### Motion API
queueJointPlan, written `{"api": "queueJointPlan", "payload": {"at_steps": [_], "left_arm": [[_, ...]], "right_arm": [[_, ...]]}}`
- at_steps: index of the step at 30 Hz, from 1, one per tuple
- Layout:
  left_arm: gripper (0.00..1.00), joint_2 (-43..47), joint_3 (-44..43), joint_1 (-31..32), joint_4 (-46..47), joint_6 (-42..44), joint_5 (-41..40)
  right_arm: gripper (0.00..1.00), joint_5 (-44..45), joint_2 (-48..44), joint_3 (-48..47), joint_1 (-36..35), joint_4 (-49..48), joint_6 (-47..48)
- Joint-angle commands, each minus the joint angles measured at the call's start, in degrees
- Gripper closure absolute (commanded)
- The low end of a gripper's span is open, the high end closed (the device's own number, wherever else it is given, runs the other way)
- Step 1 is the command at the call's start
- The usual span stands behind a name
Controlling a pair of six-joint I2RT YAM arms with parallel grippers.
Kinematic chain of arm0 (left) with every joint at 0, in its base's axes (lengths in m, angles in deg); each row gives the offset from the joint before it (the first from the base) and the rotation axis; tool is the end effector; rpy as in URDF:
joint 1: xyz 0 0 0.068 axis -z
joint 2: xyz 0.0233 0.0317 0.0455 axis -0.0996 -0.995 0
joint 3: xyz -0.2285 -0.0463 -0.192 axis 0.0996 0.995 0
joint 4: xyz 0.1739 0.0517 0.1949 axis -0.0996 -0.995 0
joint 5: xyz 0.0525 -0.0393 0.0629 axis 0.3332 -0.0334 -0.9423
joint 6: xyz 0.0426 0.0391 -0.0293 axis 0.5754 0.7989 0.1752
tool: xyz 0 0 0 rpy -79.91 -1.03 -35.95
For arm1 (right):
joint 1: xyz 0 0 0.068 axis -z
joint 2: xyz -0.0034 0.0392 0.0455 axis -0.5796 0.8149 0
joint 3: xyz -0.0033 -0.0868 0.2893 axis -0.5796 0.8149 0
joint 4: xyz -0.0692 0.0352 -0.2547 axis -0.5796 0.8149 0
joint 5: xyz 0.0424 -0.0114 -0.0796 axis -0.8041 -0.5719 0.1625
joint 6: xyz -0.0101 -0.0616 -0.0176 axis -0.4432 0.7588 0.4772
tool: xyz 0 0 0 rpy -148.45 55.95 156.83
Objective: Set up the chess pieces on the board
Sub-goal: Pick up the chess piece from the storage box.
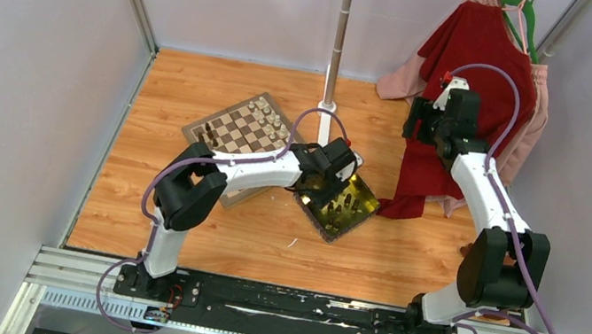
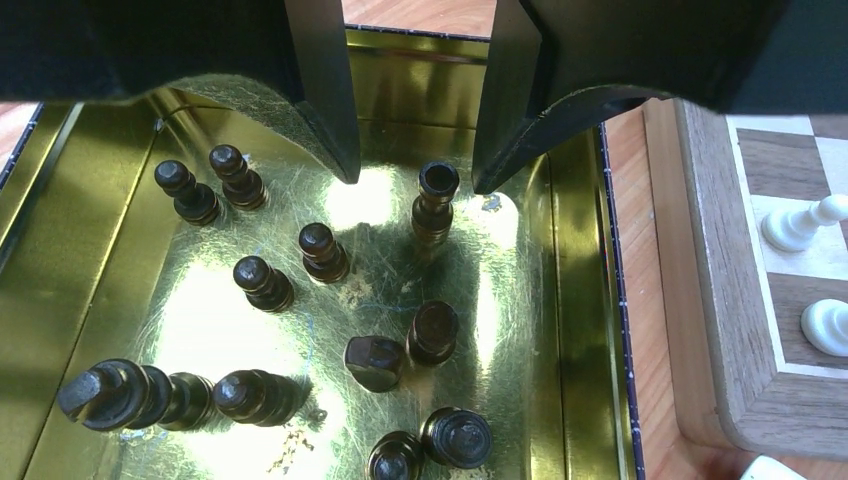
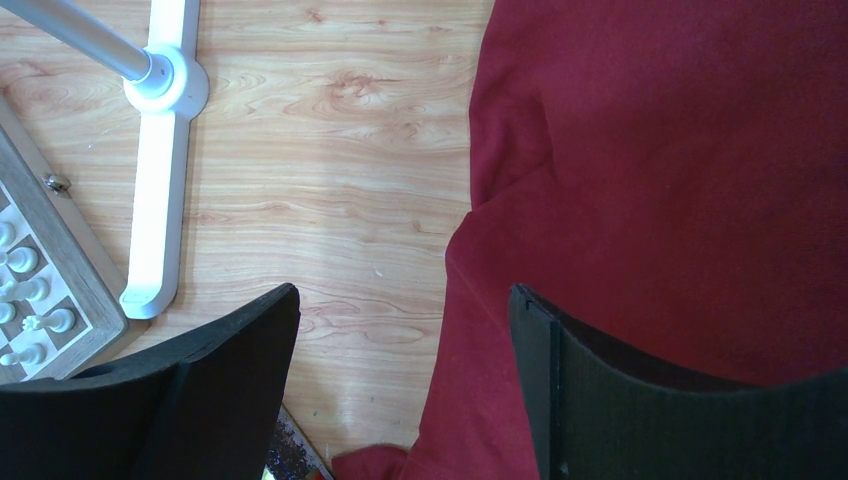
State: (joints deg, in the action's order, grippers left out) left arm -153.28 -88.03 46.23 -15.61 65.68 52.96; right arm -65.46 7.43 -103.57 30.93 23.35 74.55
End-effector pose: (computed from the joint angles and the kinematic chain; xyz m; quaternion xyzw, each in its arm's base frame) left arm 0.2748 -0.3432 0.2052 0.3470 0.9034 -0.0845 0.2373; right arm 0.3718 0.0331 0.3430 -0.0042 0.8502 0.0833 0.5198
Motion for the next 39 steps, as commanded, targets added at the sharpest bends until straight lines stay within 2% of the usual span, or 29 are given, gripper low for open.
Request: {"api": "queueJointPlan", "payload": {"at_steps": [1,12,22,28,39], "left_arm": [[0.50,-1.6,-1.7,0.4,0.2,0.4,-1.1],[0.52,-2.8,-2.2,-0.6,0.5,0.6,-1.4],[0.67,-2.8,-2.6,-0.8,0.7,0.7,-1.4],[0.79,-2.7,-2.9,-0.8,0.5,0.9,-1.0],[0.90,0.7,-2.1,-0.8,0.0,0.3,-3.6]], "right_arm": [[0.20,0.4,-1.8,0.9,0.3,1.1,0.5],[0.20,0.3,-2.3,1.1,0.2,1.4,0.5],[0.21,0.2,-2.4,0.9,0.3,1.6,0.5],[0.21,0.3,-2.5,0.8,0.3,1.8,0.5],[0.21,0.3,-2.2,0.6,0.3,1.8,0.5]]}}
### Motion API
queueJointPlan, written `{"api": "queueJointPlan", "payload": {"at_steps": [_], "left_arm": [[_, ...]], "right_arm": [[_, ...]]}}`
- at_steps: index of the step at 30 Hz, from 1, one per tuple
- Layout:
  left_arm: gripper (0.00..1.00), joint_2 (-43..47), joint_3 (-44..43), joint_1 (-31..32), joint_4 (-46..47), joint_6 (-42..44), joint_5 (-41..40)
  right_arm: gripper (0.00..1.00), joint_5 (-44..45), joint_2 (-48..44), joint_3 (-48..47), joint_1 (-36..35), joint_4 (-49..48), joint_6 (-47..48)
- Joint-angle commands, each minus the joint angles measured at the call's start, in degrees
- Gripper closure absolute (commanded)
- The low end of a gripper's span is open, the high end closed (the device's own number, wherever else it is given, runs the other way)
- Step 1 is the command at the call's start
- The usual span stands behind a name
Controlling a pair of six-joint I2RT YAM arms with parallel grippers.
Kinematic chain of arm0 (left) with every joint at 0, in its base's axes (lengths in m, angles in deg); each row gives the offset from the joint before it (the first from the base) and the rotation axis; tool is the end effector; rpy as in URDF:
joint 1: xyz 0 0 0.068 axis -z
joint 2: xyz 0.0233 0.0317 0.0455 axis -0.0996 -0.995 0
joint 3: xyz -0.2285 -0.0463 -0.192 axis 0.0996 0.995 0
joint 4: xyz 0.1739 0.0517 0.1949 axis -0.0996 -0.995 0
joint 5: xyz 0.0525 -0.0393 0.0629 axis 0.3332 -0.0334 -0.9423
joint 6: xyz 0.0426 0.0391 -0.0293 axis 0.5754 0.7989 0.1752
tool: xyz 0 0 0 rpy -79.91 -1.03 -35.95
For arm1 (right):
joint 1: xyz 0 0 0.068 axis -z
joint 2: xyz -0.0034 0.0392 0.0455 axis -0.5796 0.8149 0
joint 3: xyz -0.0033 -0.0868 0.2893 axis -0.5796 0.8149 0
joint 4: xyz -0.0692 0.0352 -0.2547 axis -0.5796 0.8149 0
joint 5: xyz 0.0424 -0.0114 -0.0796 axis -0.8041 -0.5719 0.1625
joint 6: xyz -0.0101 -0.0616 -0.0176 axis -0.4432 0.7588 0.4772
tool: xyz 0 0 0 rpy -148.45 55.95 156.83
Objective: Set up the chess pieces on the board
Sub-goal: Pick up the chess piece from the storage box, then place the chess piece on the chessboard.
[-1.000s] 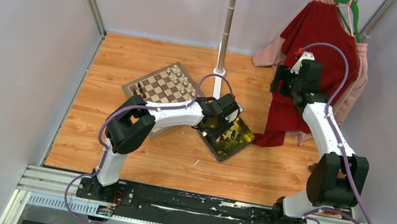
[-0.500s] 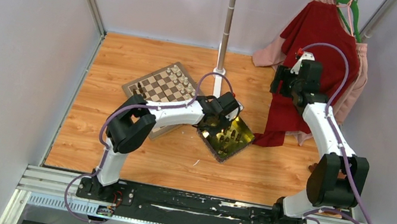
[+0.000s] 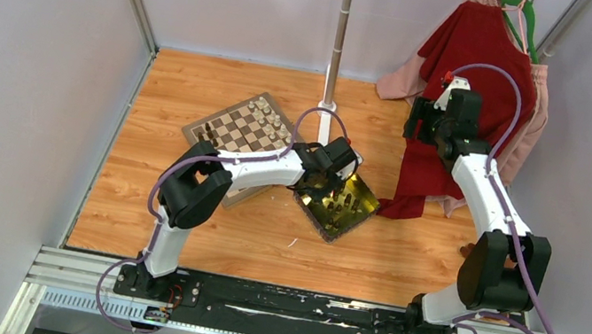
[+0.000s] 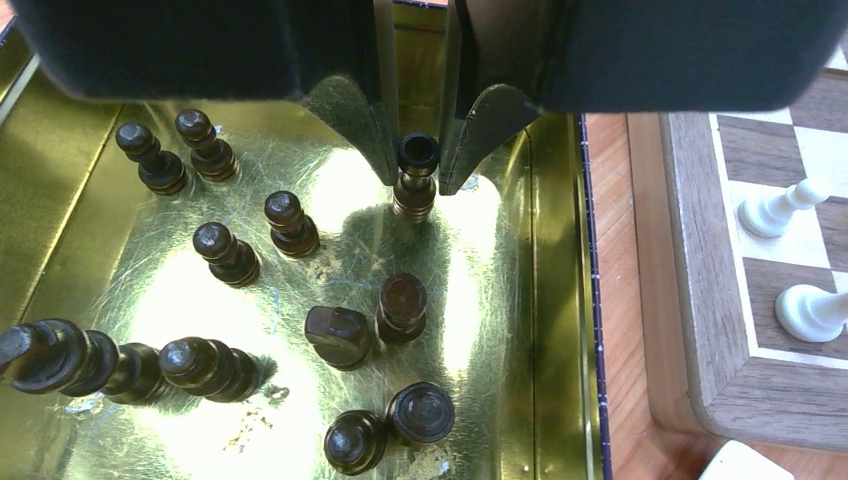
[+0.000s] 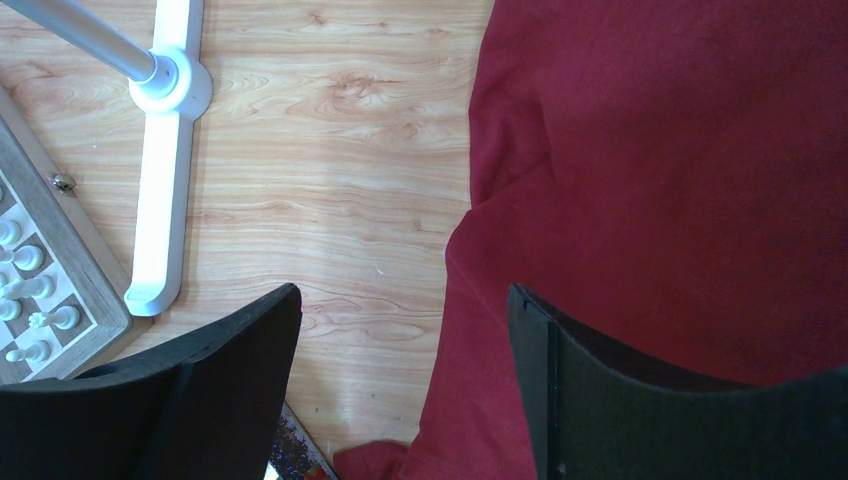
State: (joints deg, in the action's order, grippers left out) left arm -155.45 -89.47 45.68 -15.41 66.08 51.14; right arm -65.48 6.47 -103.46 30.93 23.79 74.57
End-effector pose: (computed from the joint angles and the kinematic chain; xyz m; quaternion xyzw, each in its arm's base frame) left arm 0.2844 -0.3460 0.1972 0.3425 0.9055 -0.0668 0.2416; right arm 0.3674 0.0328 0.3473 -0.0046 0.8483 0.0836 0.5228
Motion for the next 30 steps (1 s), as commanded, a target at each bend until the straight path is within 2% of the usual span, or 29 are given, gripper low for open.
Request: {"api": "queueJointPlan", "payload": {"at_steps": [1,9,15,19,24,30], "left_arm": [[0.90,3.3,-0.7,-0.2,-0.2,-0.1,-1.9],[0.90,7.1,-1.8,-0.2,-0.5,-0.9,-4.1],[0.99,12.5,-2.8,-1.9,-1.0,-2.0,-13.8],[1.00,16.2,-2.6,-7.8,-1.9,-7.3,-19.4],[1.00,18.7,-2.7,-18.1,-5.3,-16.3,-22.2],[1.00,16.8,-5.2,-31.3,-11.1,-24.8,-19.2]], "right_arm": [[0.21,0.2,-1.3,0.5,0.3,1.3,0.5],[0.22,-0.2,-1.2,0.5,0.2,1.3,0.2],[0.22,-0.4,-1.1,0.2,0.2,1.2,-0.1],[0.24,-1.4,-0.8,-0.2,0.2,1.3,-0.7],[0.24,-2.2,-0.2,-1.0,-0.1,1.3,-1.0],[0.25,-2.8,1.1,-2.1,-0.5,1.4,-1.0]]}}
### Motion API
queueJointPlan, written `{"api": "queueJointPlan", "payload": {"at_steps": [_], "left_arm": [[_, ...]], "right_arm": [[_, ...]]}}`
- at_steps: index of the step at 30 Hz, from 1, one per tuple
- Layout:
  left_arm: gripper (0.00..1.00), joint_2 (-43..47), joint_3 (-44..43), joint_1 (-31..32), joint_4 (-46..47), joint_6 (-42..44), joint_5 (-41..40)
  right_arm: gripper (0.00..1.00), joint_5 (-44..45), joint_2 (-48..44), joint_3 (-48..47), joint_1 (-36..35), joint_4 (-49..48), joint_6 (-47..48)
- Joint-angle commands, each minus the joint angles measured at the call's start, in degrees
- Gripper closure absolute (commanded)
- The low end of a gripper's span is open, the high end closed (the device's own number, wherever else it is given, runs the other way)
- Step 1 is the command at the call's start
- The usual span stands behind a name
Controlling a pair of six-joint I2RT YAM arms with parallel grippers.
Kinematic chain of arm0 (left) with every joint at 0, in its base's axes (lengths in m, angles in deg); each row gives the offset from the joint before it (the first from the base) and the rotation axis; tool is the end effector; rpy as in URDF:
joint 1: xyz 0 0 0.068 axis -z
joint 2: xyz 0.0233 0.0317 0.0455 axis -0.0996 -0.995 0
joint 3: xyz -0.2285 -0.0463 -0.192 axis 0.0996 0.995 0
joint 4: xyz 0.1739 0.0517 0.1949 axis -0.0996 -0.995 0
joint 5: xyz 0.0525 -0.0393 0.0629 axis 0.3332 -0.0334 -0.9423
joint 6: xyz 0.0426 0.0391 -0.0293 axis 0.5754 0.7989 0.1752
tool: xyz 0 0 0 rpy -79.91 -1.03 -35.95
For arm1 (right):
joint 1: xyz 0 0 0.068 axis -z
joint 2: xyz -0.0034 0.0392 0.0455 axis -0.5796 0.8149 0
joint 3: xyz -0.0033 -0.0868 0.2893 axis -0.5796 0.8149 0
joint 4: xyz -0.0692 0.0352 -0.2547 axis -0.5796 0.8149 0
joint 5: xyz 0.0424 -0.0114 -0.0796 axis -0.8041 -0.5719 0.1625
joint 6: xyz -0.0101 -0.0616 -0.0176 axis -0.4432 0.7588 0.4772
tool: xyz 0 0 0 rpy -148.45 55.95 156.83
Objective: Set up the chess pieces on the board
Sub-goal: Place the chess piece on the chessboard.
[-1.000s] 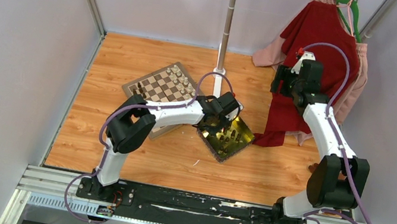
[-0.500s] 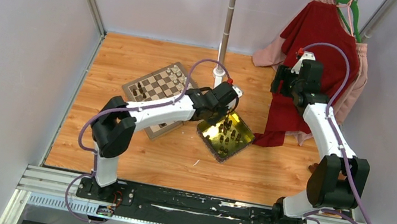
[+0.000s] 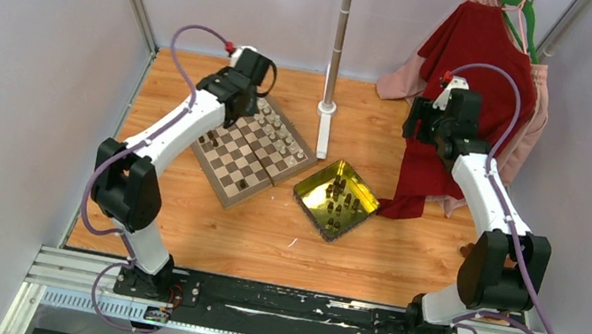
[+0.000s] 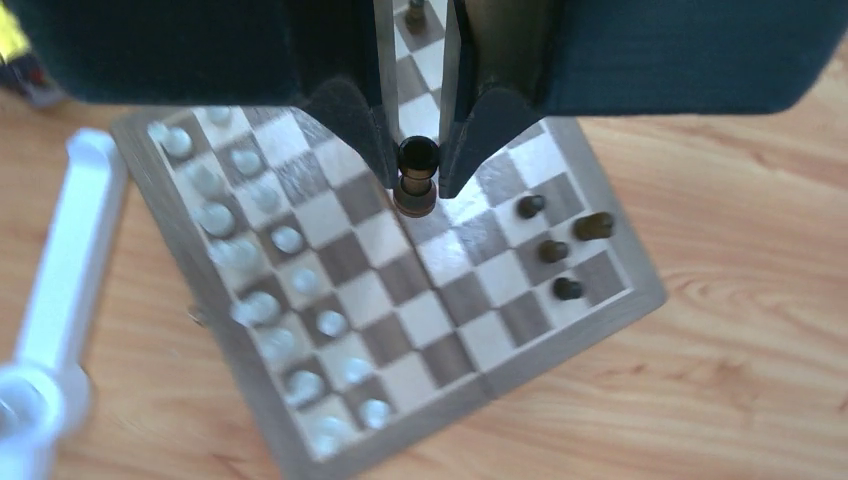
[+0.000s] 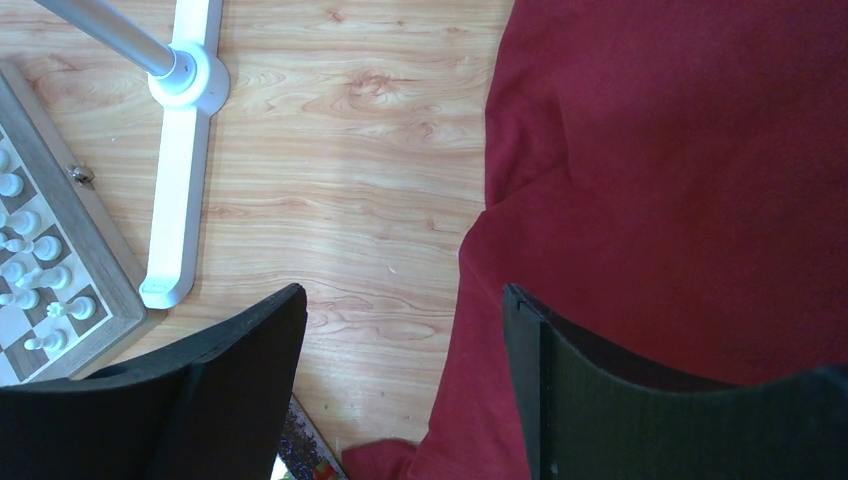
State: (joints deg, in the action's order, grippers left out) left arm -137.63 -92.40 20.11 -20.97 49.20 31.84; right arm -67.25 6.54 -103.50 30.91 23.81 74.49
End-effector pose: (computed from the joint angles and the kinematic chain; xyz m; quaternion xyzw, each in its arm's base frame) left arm 0.3642 -0.1511 0.3368 -0.0785 0.9049 0.0389 0.4165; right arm 0.3675 0.0345 0.3472 -0.0123 0.8481 0.0970 0.5207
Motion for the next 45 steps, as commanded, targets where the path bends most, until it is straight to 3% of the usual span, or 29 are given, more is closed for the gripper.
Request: {"api": "queueJointPlan", "payload": {"at_steps": [1,14,29,45], "left_arm": [[1.00,-1.3,-2.3,-7.0,-5.9,-9.2,0.9],[1.00,-6.1,2.3,-20.8,-8.2,-22.5,6.5],[1.00,-6.4,4.9,-25.6,-8.2,-25.1,4.6],[1.00,-12.0,2.7,-27.6,-5.7,-24.6,7.6]], "right_arm": [[0.25,-1.1,1.2,-2.2,-0.6,1.4,-0.9],[0.27,-2.4,4.0,-3.8,-1.6,1.1,-1.1],[0.29,-3.7,6.8,-4.9,-2.6,1.1,-0.9],[0.30,-3.2,7.7,-4.9,-4.1,1.6,0.5]]}}
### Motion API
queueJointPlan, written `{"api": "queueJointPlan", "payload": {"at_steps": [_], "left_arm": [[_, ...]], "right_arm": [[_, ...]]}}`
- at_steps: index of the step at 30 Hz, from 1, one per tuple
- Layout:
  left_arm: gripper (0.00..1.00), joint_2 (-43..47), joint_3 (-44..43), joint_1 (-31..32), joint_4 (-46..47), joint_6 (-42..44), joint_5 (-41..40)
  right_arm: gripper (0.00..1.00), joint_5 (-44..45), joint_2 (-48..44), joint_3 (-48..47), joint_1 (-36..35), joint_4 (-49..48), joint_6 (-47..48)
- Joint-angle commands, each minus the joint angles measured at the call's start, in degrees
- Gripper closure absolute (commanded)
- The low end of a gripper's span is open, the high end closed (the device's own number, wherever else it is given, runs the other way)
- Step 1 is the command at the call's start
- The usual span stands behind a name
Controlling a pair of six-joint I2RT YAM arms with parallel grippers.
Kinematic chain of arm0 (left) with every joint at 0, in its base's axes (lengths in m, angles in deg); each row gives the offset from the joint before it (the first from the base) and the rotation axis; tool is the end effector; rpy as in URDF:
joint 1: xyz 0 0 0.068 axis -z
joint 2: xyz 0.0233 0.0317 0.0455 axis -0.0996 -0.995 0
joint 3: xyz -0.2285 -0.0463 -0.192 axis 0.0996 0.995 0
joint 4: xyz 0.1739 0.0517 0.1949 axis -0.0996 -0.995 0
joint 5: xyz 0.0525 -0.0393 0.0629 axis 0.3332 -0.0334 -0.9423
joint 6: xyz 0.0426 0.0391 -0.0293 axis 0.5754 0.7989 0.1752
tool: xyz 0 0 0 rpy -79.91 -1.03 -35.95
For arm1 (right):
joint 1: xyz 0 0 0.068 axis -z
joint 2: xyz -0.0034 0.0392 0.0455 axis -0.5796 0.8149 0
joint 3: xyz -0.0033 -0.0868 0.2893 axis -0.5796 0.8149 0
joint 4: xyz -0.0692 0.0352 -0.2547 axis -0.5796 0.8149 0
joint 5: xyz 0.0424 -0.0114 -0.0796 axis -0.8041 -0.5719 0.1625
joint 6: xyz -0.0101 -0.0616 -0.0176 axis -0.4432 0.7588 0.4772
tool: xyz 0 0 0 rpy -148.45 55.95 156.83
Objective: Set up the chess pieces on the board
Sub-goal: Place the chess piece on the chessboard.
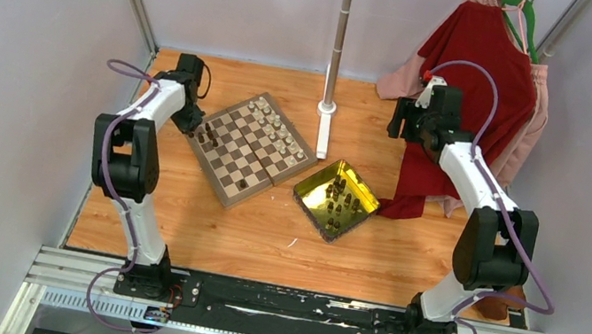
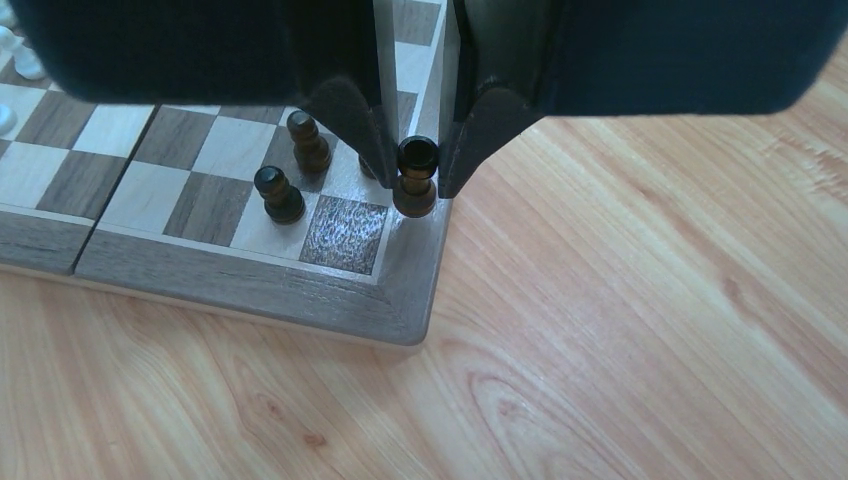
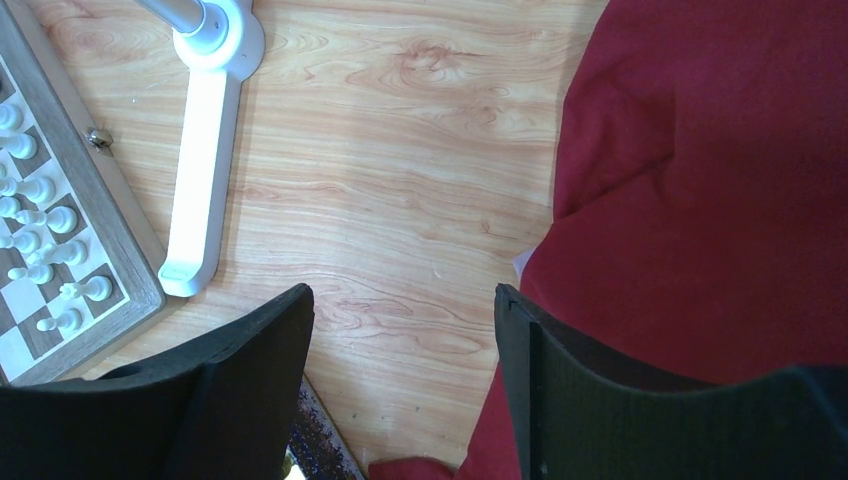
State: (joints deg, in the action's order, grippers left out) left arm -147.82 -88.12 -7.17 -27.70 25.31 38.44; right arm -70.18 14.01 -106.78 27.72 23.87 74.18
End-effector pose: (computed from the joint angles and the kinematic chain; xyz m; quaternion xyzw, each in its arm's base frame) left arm 0.4045 0.0275 0.2355 -0.4413 0.8605 0.0800 0.2419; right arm 0.3969 0.0618 0.3205 -0.0447 0.8650 0.1317 0.4821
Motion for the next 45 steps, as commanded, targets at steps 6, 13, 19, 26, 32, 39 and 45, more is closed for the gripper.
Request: {"api": "queueJointPlan", "payload": {"at_steps": [6,13,19,26,32,39,45], "left_arm": [[1.00,-4.0,-3.5,-0.3,2.1,-0.5,2.8],[1.00,-5.6,-5.4,-0.3,2.2,-0.3,2.6],[1.00,-6.6,-6.3,-0.3,2.2,-0.2,2.6],[1.00,-6.6,-6.1,-0.3,1.4,0.7,2.4],[0.95,-6.2,-5.0,-0.3,1.3,1.3,2.7],[0.80,-6.2,-4.8,-0.3,0.5,2.4,2.3],[0.70,-6.4,-4.8,-0.3,-0.1,3.0,2.2]], "right_arm": [[0.30,-0.1,0.8,-1.9,-1.1,1.7,1.0],[0.30,-0.1,1.6,-2.4,-1.3,1.8,1.3],[0.30,-0.3,3.1,-3.8,-1.3,2.7,1.3],[0.30,-0.3,4.1,-4.8,-1.4,3.1,1.6],[0.30,-0.5,4.3,-4.8,-1.4,3.2,1.6],[0.30,-0.6,4.2,-4.8,-1.5,3.2,1.5],[0.30,-0.7,4.1,-4.8,-1.6,3.2,1.6]]}}
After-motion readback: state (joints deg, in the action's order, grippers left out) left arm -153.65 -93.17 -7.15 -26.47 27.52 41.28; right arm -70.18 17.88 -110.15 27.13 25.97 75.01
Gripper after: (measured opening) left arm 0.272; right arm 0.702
